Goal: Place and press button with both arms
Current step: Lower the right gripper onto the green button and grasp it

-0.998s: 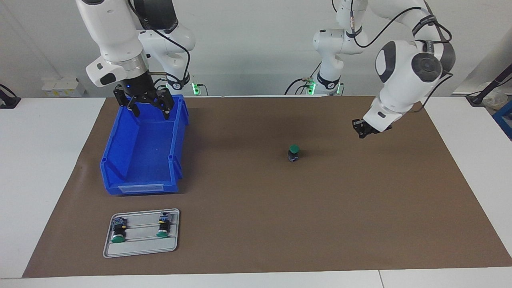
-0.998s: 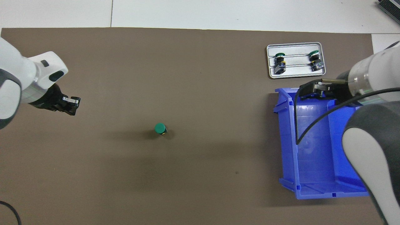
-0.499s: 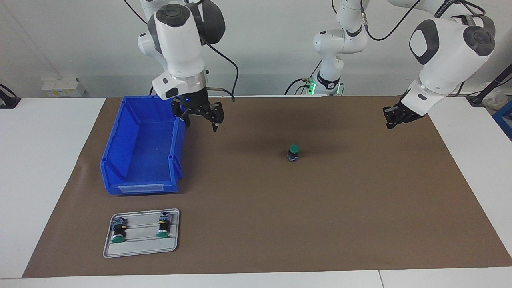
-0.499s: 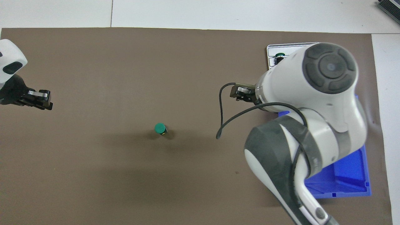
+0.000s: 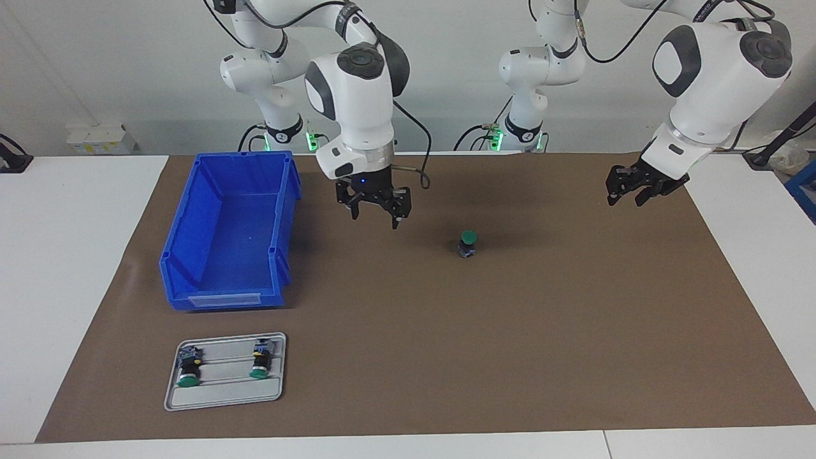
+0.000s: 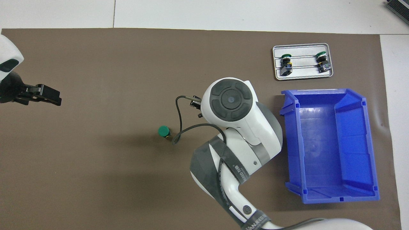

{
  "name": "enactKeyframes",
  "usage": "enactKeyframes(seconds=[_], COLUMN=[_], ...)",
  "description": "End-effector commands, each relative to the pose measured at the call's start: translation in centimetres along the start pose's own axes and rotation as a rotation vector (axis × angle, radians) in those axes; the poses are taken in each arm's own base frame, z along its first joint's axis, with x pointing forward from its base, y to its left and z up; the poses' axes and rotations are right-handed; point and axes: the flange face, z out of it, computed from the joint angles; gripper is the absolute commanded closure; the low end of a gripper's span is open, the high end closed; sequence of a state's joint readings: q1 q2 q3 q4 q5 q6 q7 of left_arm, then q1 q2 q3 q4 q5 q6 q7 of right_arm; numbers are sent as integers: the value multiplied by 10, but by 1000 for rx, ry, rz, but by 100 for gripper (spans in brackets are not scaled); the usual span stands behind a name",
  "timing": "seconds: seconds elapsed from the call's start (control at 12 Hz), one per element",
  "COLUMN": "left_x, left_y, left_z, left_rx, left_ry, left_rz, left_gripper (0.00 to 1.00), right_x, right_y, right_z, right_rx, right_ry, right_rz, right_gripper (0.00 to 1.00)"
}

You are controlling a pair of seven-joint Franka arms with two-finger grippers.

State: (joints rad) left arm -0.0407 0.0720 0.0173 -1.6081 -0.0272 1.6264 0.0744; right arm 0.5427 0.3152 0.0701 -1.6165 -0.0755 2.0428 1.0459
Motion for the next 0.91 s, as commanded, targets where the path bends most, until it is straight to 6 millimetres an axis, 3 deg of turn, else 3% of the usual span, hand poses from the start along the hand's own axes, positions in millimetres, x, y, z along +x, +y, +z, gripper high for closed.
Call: enactKeyframes(seconds=[0.0, 0.42, 0.75, 0.83], left_x=[-4, -5, -6, -6], left_y=[1, 5, 11, 11], left_z=[-13, -16, -16, -15], left_rx=[5, 80, 82, 82], left_ry=[38, 52, 56, 53], left_rz=[-2, 0, -46, -44], left_gripper=[1, 0, 0, 0], right_x=[-11, -61, -81, -83], right_y=[-22, -85, -121, -122], right_z=[10, 63, 101, 100], right_rx=[11, -27, -19, -18], right_ry=[19, 7, 17, 14], right_rz=[39, 43, 91, 94], right_gripper=[9, 12, 15, 15])
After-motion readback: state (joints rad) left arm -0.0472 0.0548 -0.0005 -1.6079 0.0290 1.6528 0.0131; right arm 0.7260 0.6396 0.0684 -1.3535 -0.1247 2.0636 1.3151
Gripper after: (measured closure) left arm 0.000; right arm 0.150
